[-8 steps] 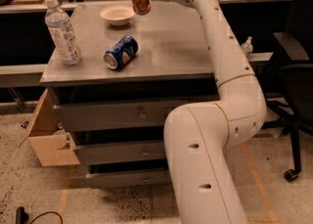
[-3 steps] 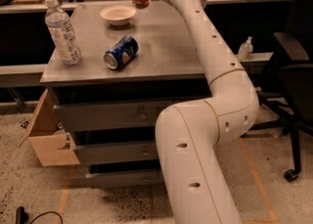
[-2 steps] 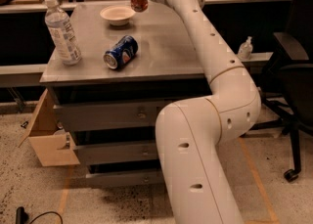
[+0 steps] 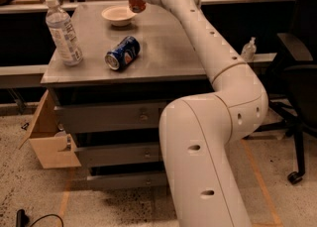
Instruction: Place coke can into paper bowl
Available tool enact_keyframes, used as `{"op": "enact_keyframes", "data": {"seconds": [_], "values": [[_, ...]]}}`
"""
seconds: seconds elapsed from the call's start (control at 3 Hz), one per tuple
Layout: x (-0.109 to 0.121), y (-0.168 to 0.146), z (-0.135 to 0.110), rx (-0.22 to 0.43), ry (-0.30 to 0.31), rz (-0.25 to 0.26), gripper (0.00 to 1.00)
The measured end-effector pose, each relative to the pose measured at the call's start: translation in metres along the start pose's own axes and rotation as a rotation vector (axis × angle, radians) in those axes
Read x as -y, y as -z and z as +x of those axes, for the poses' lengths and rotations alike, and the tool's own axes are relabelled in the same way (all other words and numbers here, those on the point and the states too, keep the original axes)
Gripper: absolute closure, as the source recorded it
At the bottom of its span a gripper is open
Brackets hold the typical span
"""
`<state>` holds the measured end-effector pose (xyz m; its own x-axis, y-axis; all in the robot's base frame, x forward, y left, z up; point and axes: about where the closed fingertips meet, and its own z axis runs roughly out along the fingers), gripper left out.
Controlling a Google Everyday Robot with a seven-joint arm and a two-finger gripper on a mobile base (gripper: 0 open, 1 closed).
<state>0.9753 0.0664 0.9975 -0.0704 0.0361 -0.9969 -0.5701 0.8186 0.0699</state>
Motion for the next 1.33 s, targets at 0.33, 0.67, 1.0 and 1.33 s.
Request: {"op": "enact_keyframes", "data": {"seconds": [0.33,0.67,1.0,1.33], "values": [[-0.013,-0.009,0.004,0.03,0.028,-0.012,1.0],[-0.028,-0.021,0.003,0.072,0.056,-0.048,1.0],[-0.031,-0.024,-0.011,0.112,0.078,-0.063,1.0],[-0.033,-0.027,-0.014,0.124,0.08,-0.074,1.0]]}}
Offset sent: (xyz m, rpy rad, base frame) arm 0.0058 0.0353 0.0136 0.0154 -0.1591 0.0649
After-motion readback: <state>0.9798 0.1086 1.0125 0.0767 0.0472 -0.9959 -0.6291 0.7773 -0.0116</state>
